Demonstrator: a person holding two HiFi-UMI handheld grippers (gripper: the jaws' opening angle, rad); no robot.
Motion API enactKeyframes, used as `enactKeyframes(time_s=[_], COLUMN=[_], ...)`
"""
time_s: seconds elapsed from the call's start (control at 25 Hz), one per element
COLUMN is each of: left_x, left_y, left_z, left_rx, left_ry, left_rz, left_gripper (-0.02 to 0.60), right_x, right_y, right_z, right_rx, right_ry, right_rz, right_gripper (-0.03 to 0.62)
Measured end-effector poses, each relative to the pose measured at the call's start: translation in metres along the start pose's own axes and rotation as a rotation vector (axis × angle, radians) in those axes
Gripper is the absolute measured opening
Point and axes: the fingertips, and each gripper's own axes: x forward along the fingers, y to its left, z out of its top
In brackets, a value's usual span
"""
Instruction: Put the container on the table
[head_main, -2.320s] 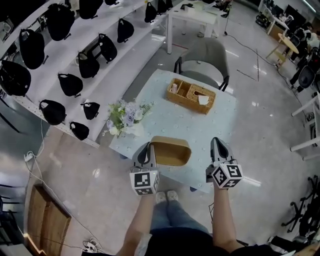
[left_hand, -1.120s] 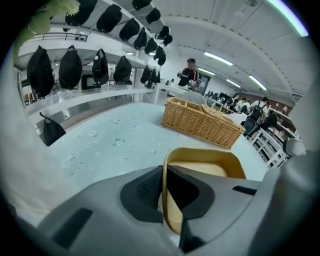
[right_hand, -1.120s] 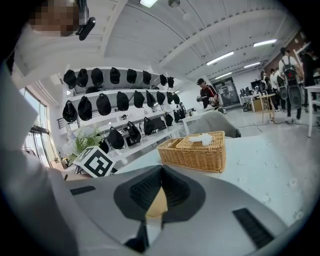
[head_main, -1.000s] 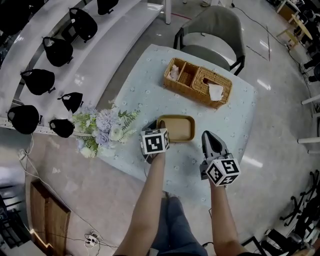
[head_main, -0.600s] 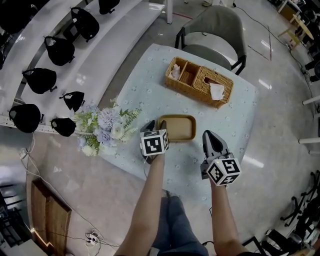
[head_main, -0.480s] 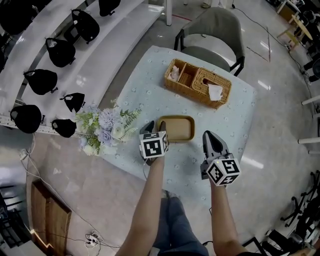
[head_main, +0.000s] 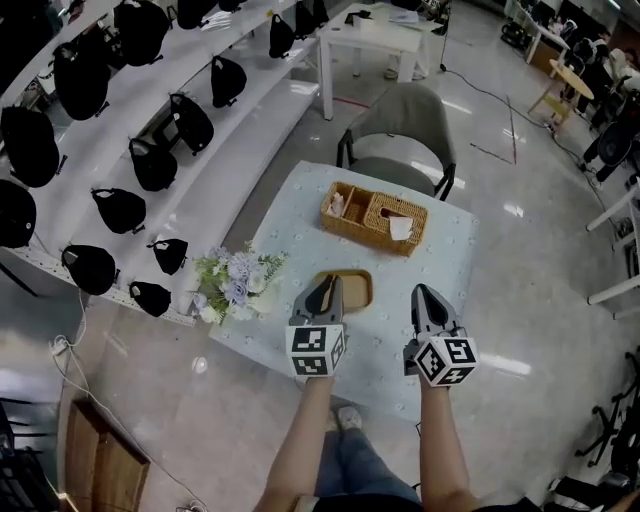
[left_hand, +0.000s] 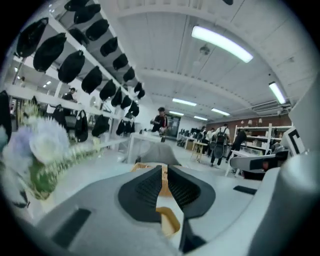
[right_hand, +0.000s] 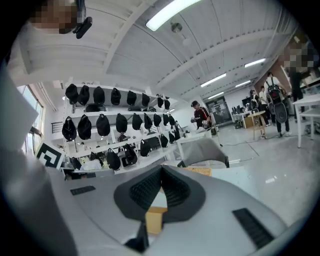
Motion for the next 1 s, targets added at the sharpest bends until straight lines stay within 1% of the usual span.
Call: enactKeyframes(time_s=[0.12, 0.24, 0.36, 0.48, 0.68, 0.76, 1.0], left_x=[-0.034, -0.067, -0.102, -0.13, -0.168, -0.178, -0.191], left_y=[-0.017, -0.024, -0.024, -0.024, -0.015, -0.012, 0.003], left_z=[0.052, 0.098, 0.129, 0.153, 0.165, 0.161, 0.144], left_rx=[0.062, 0.12, 0.167, 0.194, 0.194, 0.198, 0.195], left_ry=[-0.113, -0.209, -0.278, -0.337, -0.385, -0.383, -0.369], left_rz=[-0.026, -0.035, -0.03, -0.033, 0.014, 0.033, 0.049], left_gripper=[0.026, 0.018, 0.015, 0.012, 0.011, 0.011, 0.011], right_x=[-0.022, -0.041, -0.063, -0.082, -0.111, -0.12, -0.131], right_y=[0.008, 0.016, 0.023, 0.027, 0.031, 0.031, 0.033], right_z=[0.036, 0.068, 0.091, 0.114, 0.137, 0.137, 0.13], right_rx=[-0.028, -0.053, -0.08, -0.109, -0.145, -0.152, -0.175], right_ry=[-0.062, -0.128, -0.179, -0.231, -0.283, -0.289, -0.281], right_rz=[0.0, 0.0, -0.004, -0.001, 0.001, -0.001, -0.002], right_gripper=[-0.002, -0.002, -0.002, -0.002, -0.002, -0.002, -0.002])
